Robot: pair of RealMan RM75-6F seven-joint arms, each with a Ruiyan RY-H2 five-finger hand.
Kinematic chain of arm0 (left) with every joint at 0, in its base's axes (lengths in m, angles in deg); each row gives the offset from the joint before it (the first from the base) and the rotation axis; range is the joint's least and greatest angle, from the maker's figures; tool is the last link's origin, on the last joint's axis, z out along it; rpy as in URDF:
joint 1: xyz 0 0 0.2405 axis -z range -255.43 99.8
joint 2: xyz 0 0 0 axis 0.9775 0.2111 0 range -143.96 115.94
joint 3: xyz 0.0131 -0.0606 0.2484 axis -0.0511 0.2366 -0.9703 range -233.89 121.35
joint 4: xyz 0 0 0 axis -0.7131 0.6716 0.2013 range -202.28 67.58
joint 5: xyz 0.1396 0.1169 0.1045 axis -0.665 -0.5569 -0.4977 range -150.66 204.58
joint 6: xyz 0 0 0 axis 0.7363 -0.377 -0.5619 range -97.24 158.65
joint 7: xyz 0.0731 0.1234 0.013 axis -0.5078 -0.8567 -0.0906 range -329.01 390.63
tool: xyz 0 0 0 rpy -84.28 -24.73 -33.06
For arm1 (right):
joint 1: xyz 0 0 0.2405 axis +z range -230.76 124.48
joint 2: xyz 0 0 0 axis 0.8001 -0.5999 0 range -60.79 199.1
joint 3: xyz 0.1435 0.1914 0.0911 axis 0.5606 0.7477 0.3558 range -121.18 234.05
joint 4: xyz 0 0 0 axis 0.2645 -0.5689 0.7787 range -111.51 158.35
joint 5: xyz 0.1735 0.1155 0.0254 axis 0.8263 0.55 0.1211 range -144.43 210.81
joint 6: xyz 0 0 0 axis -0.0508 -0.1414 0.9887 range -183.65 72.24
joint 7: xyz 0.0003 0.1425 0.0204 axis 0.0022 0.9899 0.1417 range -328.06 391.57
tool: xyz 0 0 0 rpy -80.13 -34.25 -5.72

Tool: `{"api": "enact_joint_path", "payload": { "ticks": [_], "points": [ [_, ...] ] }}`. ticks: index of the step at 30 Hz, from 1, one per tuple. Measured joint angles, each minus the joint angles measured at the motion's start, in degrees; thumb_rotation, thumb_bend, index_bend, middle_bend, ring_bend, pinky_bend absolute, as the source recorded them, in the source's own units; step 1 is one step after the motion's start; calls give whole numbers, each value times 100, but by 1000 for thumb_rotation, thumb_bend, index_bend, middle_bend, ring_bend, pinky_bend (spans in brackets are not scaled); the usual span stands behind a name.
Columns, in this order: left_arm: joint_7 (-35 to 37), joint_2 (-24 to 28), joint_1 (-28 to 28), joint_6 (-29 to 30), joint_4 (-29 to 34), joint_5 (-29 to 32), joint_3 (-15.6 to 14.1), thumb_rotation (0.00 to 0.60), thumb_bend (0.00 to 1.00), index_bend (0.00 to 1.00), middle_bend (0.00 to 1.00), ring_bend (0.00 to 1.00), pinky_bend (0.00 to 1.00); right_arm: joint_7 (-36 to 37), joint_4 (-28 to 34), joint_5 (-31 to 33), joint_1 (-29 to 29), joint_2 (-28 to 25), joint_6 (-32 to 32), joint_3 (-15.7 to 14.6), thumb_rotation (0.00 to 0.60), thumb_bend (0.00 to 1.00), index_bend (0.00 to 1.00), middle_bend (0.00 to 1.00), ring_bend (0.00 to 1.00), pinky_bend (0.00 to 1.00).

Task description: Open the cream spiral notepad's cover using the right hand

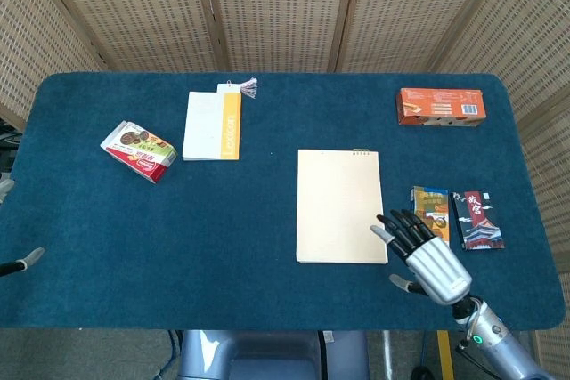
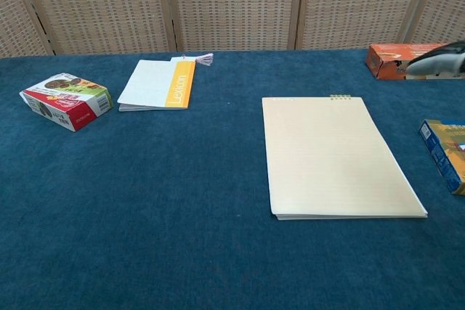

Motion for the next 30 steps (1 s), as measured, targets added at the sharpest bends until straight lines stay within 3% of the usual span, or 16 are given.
{"api": "enact_joint_path", "payload": {
  "ticks": [9,19,30],
  "points": [
    [-77,-21,24,-58,10,26,-2,600,0,0,0,0,0,-584,-458,153,395,581,738,40,600,120,121,112,46,142],
    [-110,-55,49,-63,-12,6,11,600,0,0,0,0,0,-1461,-872,283,668,1125,1361,-118,600,156,132,122,62,159],
    [23,-34,43,-63,-59,33,33,600,0,0,0,0,0,-1801,-1270,513,818,1489,1559,-172,600,247,132,123,62,160]
  ]
}}
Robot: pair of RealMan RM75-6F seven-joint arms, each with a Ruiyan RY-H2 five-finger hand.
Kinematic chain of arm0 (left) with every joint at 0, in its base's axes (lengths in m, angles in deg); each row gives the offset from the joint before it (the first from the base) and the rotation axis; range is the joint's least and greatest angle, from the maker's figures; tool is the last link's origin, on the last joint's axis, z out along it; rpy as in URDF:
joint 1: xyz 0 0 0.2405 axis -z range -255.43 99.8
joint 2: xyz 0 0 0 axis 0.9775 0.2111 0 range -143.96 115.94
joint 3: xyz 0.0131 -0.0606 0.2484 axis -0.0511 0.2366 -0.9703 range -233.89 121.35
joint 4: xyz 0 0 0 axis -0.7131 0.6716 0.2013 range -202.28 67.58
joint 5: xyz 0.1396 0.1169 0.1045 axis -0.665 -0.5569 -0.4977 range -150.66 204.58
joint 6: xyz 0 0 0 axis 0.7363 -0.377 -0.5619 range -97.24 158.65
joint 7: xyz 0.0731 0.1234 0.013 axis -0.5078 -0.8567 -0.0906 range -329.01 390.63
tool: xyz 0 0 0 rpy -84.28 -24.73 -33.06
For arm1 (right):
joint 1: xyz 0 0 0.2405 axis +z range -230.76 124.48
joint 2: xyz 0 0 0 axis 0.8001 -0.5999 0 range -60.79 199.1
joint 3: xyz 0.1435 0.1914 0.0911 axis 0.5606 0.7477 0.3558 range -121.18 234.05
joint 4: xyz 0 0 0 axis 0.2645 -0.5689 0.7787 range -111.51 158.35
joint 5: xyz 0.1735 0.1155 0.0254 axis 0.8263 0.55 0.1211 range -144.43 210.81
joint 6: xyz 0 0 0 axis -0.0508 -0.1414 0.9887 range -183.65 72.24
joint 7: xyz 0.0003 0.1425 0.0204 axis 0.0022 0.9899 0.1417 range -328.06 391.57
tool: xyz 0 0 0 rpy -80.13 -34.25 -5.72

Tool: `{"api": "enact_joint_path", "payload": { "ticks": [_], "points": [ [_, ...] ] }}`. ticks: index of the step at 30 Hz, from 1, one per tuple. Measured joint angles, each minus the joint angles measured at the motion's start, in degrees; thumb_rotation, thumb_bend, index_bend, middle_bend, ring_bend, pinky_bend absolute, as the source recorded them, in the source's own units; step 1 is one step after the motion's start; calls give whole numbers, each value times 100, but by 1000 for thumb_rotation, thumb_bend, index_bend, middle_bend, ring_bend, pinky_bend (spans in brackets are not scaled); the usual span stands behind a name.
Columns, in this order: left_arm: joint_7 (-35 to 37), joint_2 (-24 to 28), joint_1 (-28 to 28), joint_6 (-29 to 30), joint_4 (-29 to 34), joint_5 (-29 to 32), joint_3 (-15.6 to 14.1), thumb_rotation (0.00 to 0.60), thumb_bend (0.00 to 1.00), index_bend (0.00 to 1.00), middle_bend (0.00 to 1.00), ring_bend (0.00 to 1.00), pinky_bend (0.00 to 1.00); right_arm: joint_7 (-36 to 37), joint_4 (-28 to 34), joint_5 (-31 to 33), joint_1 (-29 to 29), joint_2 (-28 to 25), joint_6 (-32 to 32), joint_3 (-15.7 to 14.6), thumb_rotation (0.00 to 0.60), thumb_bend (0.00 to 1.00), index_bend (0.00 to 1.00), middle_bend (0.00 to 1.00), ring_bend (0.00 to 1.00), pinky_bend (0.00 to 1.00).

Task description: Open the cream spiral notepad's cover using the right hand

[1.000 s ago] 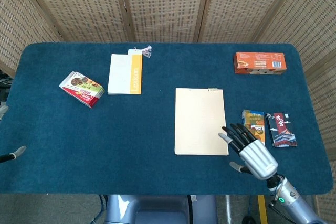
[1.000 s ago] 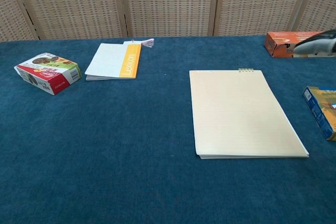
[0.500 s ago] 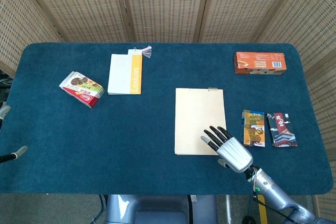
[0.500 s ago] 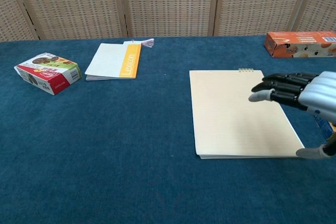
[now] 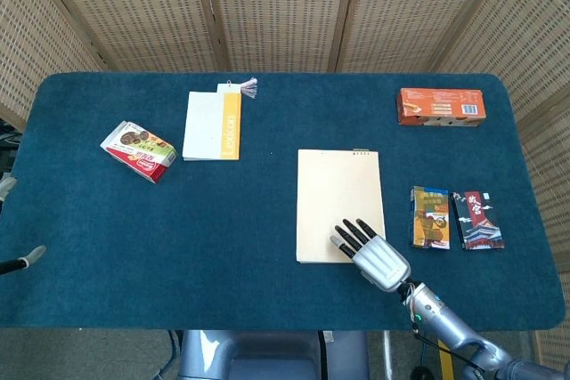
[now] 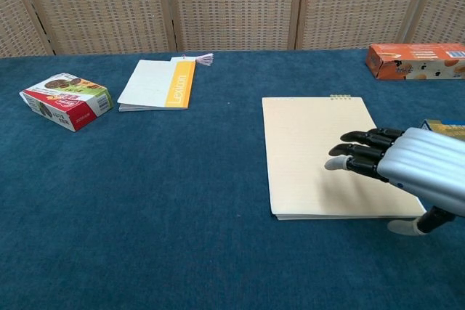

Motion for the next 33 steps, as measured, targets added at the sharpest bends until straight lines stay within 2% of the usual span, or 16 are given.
{"api": "enact_joint_path", "payload": {
  "ticks": [7,11,33],
  "points": [
    [1,3,3,-11,5,3,-1,600,0,0,0,0,0,-16,-79,92,33,43,5,-23,600,253,132,124,63,160],
    [41,16,-4,-3,6,12,4,600,0,0,0,0,0,-38,-152,151,41,90,20,-45,600,361,132,125,63,160],
    [110,43,-16,-4,-6,42,15,600,0,0,0,0,0,-30,-346,187,76,237,-160,-250,600,363,132,125,63,160]
  ]
}}
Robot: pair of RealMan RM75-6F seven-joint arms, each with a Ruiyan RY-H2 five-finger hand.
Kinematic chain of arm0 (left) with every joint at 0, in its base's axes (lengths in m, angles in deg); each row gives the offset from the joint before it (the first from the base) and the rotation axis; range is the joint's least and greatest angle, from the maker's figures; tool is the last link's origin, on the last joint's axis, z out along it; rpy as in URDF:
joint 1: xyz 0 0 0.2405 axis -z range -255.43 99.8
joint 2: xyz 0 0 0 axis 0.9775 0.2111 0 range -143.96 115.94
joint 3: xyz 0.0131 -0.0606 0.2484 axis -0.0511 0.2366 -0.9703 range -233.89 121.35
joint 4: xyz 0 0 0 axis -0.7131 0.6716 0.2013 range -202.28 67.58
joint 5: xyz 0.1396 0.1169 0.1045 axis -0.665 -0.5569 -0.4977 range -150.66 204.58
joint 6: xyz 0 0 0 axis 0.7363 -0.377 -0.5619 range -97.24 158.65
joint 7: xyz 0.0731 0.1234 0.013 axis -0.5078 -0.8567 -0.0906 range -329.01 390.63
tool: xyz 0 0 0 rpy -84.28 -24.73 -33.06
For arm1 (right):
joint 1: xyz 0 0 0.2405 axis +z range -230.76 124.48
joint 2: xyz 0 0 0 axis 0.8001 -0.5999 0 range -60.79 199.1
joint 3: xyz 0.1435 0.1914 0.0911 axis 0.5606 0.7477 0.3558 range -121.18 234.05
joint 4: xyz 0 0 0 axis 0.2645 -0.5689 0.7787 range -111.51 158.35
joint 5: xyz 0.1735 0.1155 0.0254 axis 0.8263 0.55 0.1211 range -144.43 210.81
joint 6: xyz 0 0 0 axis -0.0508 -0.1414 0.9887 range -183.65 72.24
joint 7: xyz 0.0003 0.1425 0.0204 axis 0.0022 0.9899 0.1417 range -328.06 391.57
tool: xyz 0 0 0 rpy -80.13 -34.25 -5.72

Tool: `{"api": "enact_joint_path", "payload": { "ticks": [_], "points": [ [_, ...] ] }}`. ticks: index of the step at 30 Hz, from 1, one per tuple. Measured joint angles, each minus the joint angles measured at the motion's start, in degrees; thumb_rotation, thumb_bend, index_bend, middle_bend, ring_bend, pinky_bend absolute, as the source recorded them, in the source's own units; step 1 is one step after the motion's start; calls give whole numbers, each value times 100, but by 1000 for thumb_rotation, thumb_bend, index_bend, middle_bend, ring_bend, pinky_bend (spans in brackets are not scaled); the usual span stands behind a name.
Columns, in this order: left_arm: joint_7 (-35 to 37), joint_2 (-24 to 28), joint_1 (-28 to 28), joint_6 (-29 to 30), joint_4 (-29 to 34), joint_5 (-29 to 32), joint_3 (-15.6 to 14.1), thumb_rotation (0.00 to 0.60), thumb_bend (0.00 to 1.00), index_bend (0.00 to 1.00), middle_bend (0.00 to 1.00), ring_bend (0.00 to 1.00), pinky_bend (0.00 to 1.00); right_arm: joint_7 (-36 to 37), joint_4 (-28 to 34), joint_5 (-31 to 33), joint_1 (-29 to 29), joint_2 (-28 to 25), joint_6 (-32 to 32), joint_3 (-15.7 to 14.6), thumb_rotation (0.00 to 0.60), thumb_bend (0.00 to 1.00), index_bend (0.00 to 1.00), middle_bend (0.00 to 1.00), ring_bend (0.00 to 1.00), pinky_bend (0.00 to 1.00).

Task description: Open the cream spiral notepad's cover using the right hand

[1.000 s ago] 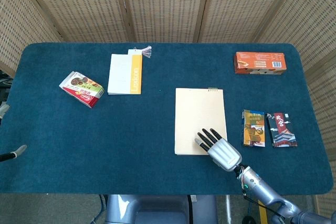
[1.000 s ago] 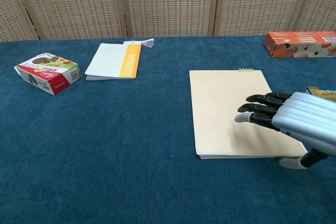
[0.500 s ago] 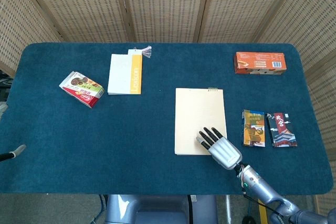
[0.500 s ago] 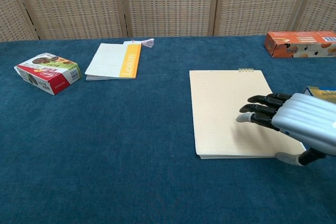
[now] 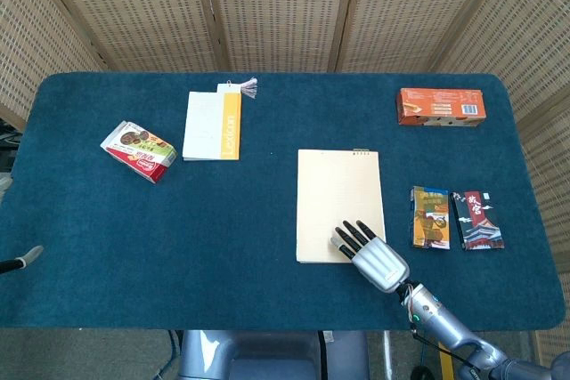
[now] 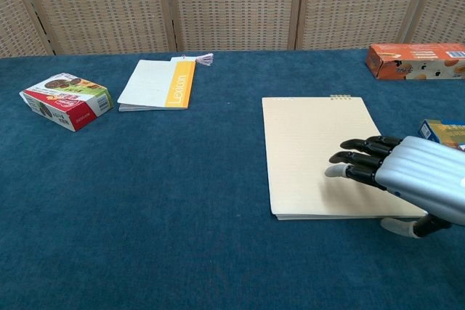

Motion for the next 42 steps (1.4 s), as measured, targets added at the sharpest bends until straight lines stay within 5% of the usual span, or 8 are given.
{"api": "enact_joint_path", "payload": {
  "ticks": [16,42],
  "points": [
    [126,36,-20,6,-22,45,21,600,0,0,0,0,0,1,-171,172,71,172,22,38,600,464,134,129,70,178],
    [183,53,-31,-4,-27,35,15,600,0,0,0,0,0,-134,-391,455,171,335,173,83,600,466,136,130,70,178]
  ]
}}
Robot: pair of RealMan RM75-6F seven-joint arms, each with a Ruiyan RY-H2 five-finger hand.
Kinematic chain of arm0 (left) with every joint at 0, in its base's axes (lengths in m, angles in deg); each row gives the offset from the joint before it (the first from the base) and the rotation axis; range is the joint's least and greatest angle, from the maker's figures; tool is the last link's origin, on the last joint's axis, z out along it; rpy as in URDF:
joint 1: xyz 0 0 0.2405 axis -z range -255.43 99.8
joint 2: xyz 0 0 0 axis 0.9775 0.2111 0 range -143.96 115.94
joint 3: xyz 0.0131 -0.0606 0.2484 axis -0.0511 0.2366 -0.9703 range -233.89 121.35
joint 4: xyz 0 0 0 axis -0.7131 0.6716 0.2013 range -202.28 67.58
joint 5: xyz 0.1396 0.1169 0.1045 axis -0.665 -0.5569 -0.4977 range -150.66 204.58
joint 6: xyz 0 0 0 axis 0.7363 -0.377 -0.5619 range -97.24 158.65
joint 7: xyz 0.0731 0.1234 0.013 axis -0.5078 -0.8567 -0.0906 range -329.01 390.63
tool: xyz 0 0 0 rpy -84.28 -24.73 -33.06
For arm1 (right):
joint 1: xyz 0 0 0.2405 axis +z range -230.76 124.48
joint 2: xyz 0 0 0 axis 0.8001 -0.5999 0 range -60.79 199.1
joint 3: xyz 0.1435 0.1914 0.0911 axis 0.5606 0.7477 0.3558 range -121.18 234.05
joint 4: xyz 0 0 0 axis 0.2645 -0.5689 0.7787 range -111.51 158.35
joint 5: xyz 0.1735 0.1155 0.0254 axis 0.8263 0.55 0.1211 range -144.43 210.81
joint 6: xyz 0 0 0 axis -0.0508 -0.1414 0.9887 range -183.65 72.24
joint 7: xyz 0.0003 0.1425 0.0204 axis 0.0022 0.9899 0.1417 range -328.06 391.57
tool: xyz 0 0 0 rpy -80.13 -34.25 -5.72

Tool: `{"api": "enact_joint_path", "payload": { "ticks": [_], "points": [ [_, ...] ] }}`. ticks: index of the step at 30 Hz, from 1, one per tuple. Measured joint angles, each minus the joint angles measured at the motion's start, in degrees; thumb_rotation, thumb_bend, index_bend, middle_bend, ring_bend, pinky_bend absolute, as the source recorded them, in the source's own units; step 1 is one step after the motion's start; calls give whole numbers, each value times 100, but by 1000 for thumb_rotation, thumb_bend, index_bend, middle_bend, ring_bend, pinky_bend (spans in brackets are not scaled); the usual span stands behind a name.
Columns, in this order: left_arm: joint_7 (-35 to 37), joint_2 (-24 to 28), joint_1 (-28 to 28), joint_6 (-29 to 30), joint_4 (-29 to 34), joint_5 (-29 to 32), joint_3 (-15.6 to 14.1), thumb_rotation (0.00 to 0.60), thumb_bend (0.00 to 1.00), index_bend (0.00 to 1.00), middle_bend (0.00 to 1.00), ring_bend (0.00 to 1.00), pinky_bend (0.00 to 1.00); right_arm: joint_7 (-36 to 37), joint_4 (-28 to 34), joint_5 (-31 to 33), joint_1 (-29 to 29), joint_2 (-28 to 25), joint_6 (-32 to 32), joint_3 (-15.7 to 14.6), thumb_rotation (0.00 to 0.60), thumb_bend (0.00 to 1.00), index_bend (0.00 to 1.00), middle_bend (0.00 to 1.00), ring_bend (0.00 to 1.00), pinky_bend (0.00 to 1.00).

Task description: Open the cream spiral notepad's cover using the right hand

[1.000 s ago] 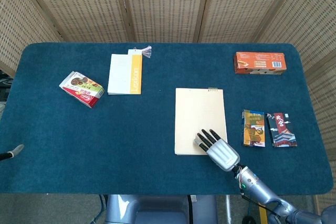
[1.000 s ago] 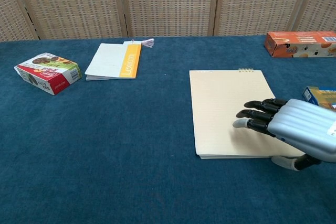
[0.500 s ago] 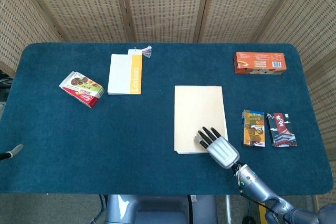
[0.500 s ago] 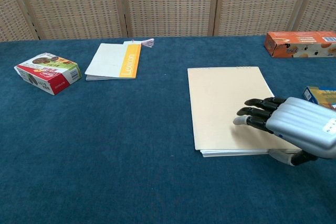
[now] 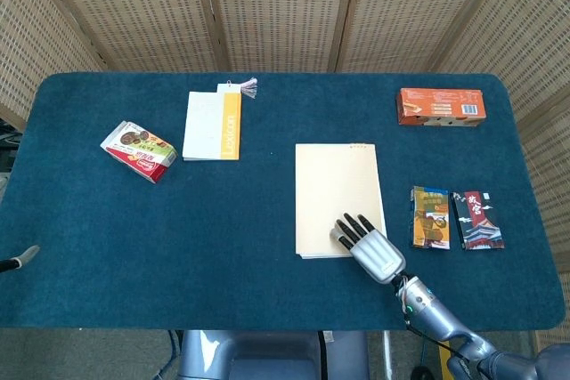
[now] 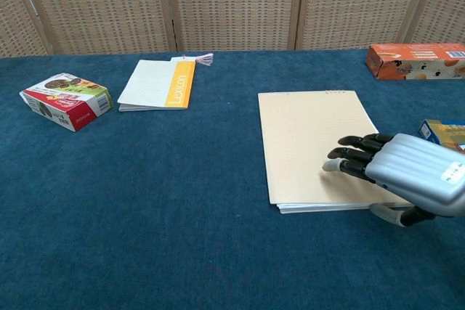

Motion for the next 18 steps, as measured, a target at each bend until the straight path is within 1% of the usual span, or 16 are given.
{"api": "enact_joint_path", "payload": {
  "ticks": [12,18],
  "points": [
    [69,21,-11,-1,-16,13,5,600,0,0,0,0,0,-27,-120,260,93,100,-42,275,600,466,136,130,75,178],
    [31,13,0,-23,-6,35,10,600,0,0,0,0,0,-129,-87,423,234,108,-54,519,600,466,136,130,75,178]
  ]
}}
